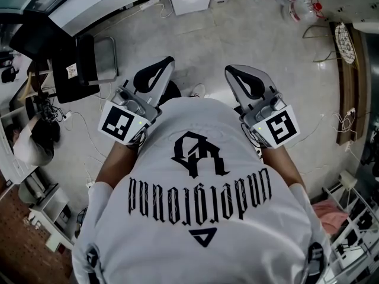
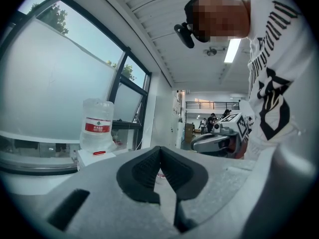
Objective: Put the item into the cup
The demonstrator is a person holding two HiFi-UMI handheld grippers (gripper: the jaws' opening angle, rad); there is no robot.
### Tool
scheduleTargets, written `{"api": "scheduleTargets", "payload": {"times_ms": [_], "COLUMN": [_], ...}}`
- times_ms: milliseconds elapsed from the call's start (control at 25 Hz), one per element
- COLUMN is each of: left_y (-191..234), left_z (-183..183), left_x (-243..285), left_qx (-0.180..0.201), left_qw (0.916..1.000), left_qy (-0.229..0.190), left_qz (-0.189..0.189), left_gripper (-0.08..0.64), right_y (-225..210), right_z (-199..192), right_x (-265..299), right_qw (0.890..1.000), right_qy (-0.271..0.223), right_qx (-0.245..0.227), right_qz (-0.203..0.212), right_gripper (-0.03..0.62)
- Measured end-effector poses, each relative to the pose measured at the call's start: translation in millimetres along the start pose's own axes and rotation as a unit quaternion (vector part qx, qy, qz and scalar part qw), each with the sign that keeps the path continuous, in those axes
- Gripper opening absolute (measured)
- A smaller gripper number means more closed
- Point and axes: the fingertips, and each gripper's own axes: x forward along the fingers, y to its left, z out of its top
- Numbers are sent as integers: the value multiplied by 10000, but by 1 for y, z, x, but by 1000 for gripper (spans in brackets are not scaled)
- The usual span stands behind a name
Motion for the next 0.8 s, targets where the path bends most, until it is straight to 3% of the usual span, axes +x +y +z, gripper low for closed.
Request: {"api": "scheduleTargets", "payload": {"times_ms": [800], "left_y": [17], "left_z": [-4], "left_x": [5], "left_qx": [-111], "left_qw": [9999], "left_qy": [75], "left_qz": [-2], "left_gripper": [12], "right_y": [-11], "right_z": [5], "right_x": [21], "right_qw": [9999], "right_qy": [41], "right_qx": [-44], "right_qz": [82], "right_gripper": [15]}}
